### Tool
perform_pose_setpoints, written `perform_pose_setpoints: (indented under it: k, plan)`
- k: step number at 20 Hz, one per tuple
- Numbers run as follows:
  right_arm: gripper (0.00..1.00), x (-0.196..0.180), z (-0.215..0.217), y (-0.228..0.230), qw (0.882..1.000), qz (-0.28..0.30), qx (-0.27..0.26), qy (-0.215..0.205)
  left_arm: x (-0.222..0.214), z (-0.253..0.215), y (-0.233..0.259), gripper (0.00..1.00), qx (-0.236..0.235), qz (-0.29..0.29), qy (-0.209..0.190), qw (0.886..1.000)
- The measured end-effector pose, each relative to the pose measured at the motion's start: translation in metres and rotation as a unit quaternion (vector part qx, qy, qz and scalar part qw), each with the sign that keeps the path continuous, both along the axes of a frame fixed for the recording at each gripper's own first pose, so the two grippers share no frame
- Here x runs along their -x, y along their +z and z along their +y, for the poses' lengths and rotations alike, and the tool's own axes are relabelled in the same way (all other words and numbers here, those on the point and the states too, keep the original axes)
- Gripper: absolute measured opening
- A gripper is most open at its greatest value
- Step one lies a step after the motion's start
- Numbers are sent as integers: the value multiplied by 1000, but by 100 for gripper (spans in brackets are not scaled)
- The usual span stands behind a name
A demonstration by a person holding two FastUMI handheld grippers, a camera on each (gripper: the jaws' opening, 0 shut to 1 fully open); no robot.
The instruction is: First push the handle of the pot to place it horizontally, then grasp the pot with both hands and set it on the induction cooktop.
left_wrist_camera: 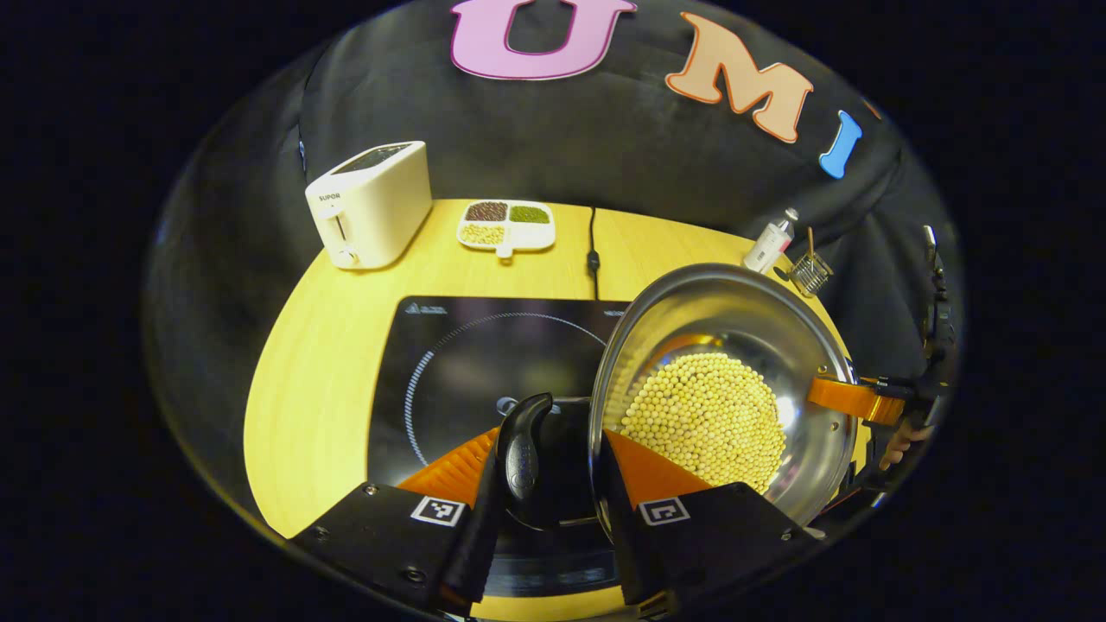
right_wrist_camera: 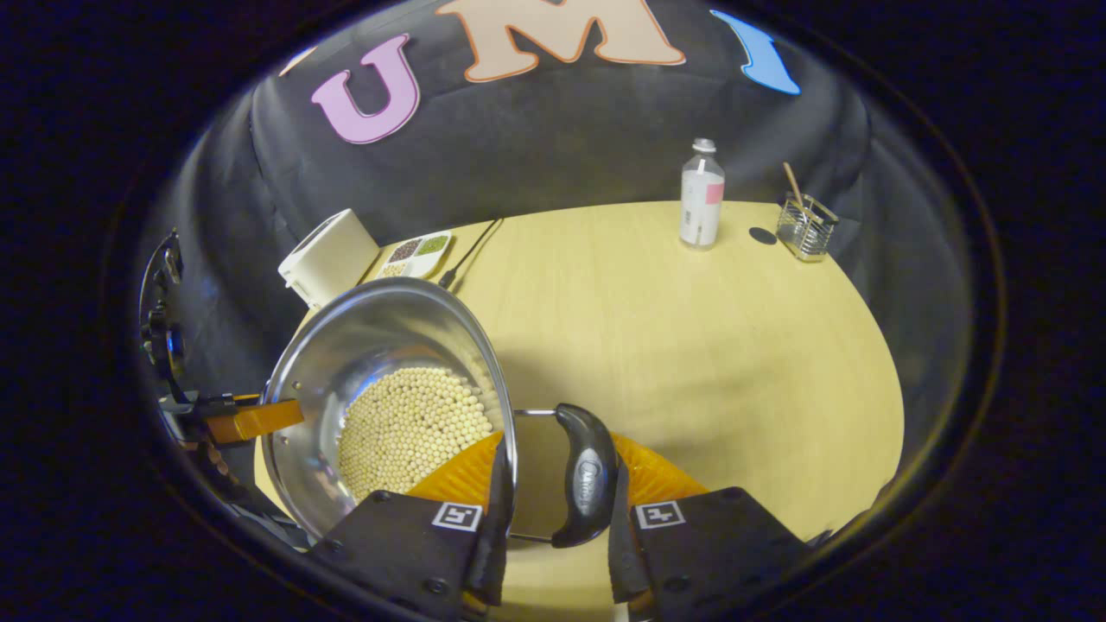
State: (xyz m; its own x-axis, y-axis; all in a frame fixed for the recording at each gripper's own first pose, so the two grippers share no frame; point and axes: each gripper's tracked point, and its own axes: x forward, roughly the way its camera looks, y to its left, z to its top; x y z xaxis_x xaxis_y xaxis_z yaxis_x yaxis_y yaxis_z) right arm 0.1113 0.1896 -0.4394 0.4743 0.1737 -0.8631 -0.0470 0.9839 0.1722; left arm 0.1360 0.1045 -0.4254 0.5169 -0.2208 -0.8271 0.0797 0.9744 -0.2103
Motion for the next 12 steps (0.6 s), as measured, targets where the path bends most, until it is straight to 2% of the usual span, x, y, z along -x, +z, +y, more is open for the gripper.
perform_pose_setpoints:
  k: [4, 7, 8, 9, 11, 12]
  plan:
    - [45, 2, 58, -9, 1000, 13, 15, -18, -17, 53, -16, 59, -1, -5, -30, 1000]
    - [45, 2, 92, -16, 999, 32, 16, -28, -27, 82, -23, 59, 3, -5, -30, 1000]
    - [45, -2, 100, -16, 999, 31, 19, -26, -32, 90, -24, 58, 1, -12, -33, 999]
    - [49, -5, 107, -17, 999, 32, 20, -28, -38, 96, -26, 59, -2, -19, -35, 999]
    - [49, -12, 118, -20, 999, 38, 19, -34, -48, 104, -26, 59, -7, -30, -35, 999]
    - [45, -15, 120, -20, 999, 39, 20, -33, -49, 107, -26, 58, -7, -29, -32, 999]
